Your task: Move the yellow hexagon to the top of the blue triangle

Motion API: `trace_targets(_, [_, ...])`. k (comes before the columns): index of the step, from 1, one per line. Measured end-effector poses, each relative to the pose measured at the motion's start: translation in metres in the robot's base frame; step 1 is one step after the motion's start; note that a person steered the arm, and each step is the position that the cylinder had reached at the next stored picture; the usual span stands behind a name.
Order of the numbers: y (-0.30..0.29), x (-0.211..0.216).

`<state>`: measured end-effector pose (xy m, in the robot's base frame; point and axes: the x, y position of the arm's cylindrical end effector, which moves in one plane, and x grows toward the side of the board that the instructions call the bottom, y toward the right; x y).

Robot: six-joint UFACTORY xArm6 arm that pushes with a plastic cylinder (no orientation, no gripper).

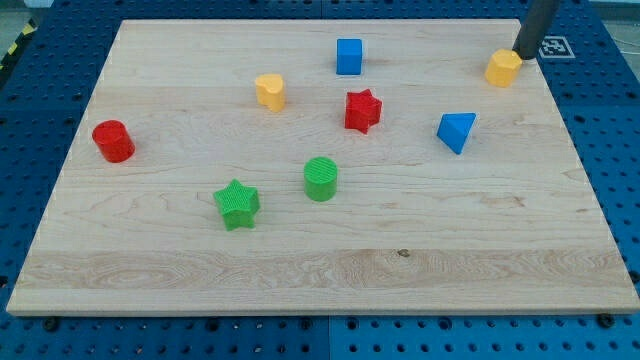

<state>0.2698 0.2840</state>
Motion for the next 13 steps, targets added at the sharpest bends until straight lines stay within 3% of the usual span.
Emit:
trace_targets(3, [0.005,0.069])
trace_targets(4, [-0.018,0.075])
trace_targets(6, [-0.068,0.025])
trace_targets(8, [-0.068,0.016])
trace_targets(10, [-0.036,0.077])
trace_targets(13, [0.020,0.015])
